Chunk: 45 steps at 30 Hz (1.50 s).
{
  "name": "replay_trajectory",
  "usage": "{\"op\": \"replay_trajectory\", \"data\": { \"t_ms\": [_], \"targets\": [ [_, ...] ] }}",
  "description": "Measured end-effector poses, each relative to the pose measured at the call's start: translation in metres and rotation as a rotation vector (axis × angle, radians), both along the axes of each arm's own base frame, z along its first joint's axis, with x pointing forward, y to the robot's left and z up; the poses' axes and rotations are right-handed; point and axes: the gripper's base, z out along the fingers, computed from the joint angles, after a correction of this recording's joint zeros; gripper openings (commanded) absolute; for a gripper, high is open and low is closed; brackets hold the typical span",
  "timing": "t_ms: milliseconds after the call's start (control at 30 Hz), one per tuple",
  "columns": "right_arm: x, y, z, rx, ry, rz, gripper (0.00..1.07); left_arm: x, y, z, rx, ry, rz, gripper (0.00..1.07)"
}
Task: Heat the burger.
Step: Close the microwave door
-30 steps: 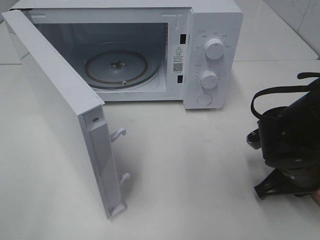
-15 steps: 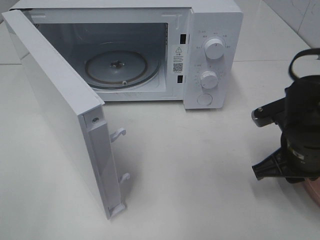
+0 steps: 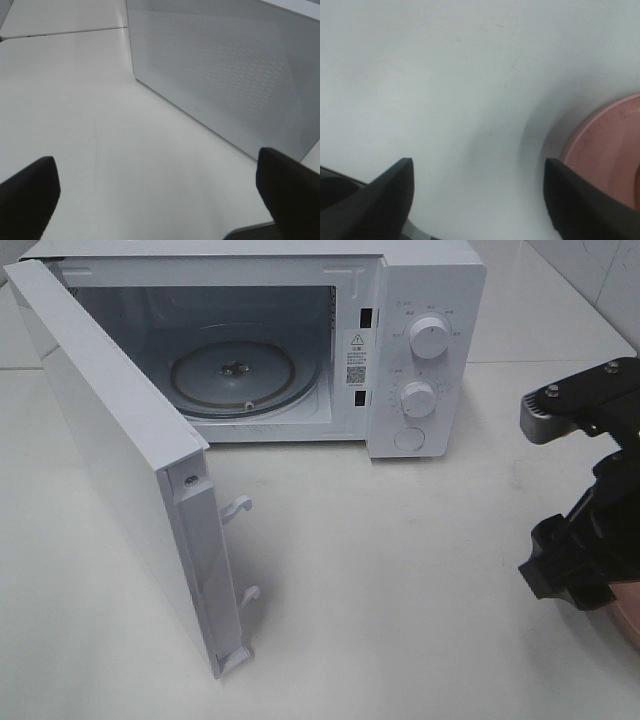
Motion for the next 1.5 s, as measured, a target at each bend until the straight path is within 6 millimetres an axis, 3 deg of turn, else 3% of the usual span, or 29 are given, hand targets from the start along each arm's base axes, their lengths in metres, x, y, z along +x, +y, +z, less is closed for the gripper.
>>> {"op": "replay_trajectory", "data": {
  "t_ms": [100,200,500,867,1000,1133,1500],
  "targets": [
    [-0.017,-0.007,0.016,0.035,-0.011,0.053,0.79,0.000,0.000,0.000,0.000,0.000,0.000,1.00],
    [-0.020,-0.009,0.019,0.034,-0.015,0.061,0.78,0.000,0.000,0.000,0.000,0.000,0.000,1.00],
    [-0.068,-0.041,0.047,0.043,-0.039,0.042,0.76,0.000,0.000,0.000,0.000,0.000,0.000,1.00],
    [-0.120,-0.081,0.070,0.139,-0.289,-0.012,0.76,0.000,0.000,0.000,0.000,0.000,0.000,1.00],
    [-0.130,-0.088,0.070,0.158,-0.349,-0.052,0.76,0.000,0.000,0.000,0.000,0.000,0.000,1.00],
    [-0.145,-0.096,0.057,0.176,-0.413,-0.098,0.76,0.000,0.000,0.000,0.000,0.000,0.000,1.00],
    [-0.165,-0.101,0.046,0.241,-0.620,-0.172,0.76,0.000,0.000,0.000,0.000,0.000,0.000,1.00]
  ]
}}
